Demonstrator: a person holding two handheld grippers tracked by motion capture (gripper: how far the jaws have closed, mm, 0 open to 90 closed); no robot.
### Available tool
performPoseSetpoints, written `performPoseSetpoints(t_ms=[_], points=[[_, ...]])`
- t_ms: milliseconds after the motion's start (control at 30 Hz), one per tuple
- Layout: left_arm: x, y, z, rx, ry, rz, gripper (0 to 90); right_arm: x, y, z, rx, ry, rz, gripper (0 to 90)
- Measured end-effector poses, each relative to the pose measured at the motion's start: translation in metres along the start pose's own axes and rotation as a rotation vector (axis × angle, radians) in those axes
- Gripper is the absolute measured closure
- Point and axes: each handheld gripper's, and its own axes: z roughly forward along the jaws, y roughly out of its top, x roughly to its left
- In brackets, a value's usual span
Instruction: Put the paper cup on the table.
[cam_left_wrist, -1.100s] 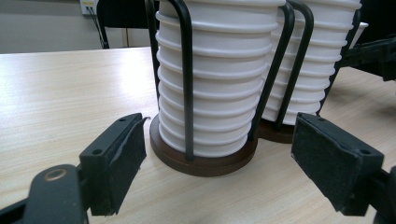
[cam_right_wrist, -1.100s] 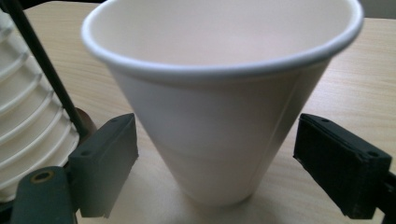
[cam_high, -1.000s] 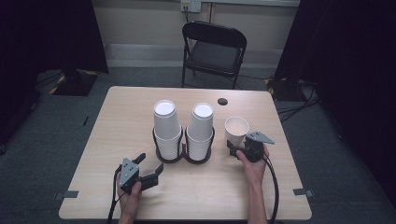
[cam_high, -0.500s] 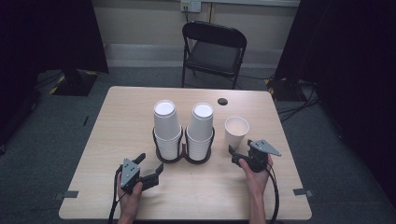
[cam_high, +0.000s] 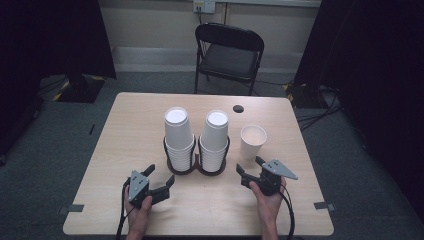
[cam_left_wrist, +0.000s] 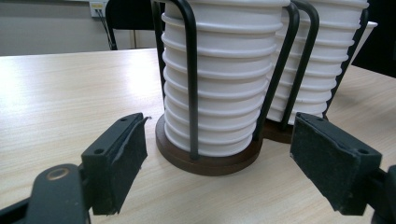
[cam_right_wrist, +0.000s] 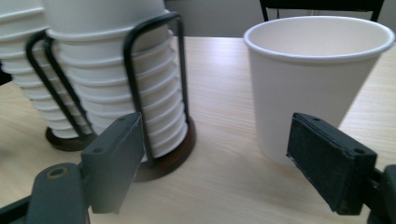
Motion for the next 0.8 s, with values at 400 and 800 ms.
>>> performPoseSetpoints(t_ms=[400, 800], points=[[0.000, 0.000, -0.001, -0.008, -0.002, 0.006, 18.3, 0.028, -0.015, -0.002, -0.001, 0.058, -0.014, 18.0], [0.000, -0.001, -0.002, -0.012, -0.005, 0.007, 18.3, 0.036, -0.033, 0.004, 0.028, 0.098, -0.042, 14.5]])
